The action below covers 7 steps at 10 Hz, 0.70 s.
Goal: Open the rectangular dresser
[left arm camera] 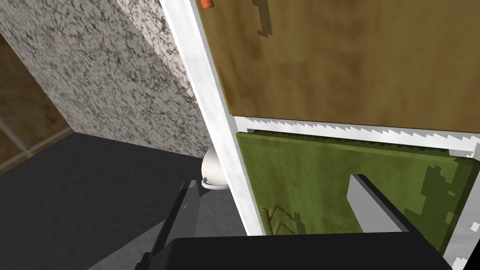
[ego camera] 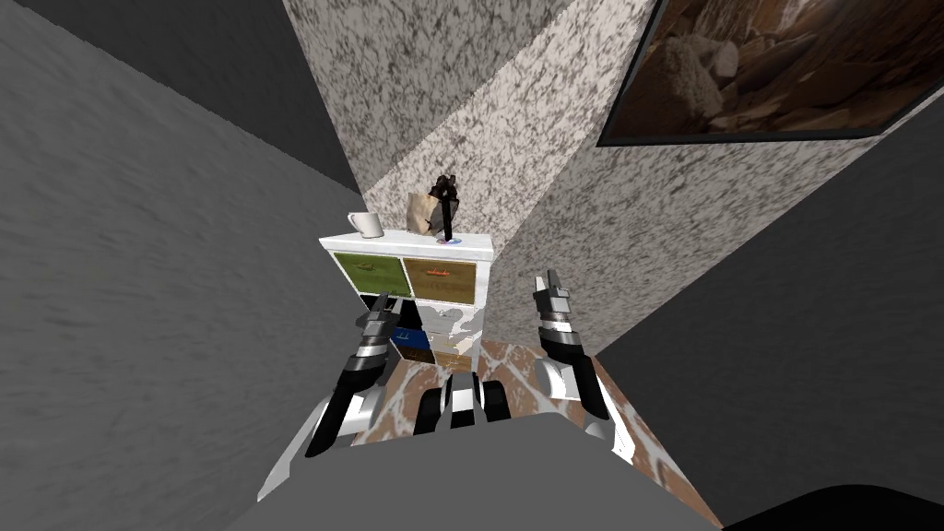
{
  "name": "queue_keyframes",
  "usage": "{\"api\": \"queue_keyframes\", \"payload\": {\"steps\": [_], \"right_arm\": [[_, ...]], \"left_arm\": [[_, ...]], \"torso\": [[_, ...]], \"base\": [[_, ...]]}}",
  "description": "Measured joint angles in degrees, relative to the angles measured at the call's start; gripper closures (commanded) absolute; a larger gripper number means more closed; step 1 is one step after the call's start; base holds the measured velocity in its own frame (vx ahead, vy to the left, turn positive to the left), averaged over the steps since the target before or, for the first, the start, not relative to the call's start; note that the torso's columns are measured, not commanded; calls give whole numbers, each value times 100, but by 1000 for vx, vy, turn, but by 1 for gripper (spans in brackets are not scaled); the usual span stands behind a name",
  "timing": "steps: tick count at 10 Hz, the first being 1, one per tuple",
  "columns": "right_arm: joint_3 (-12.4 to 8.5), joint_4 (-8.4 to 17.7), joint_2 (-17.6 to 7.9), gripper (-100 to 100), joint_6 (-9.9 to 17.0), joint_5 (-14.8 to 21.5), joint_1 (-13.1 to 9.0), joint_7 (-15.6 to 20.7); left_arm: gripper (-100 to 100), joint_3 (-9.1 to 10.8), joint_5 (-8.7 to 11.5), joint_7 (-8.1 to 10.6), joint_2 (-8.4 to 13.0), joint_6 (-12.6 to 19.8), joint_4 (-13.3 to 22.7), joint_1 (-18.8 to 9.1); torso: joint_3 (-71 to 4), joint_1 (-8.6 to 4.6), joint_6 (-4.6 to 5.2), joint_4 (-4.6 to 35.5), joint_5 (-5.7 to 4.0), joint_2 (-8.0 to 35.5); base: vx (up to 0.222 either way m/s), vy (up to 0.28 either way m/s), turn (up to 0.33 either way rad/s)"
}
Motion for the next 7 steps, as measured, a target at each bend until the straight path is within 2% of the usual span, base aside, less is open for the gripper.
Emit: {"api": "queue_keyframes", "payload": {"steps": [7], "right_arm": [[0, 0, 0, 0, 0, 0, 0, 0]], "left_arm": [[-100, -124, -53, -137, -74, -157, 877, -221]], "torso": [[0, -4, 0, 0, -1, 0]], "base": [[-10, -41, -17]]}}
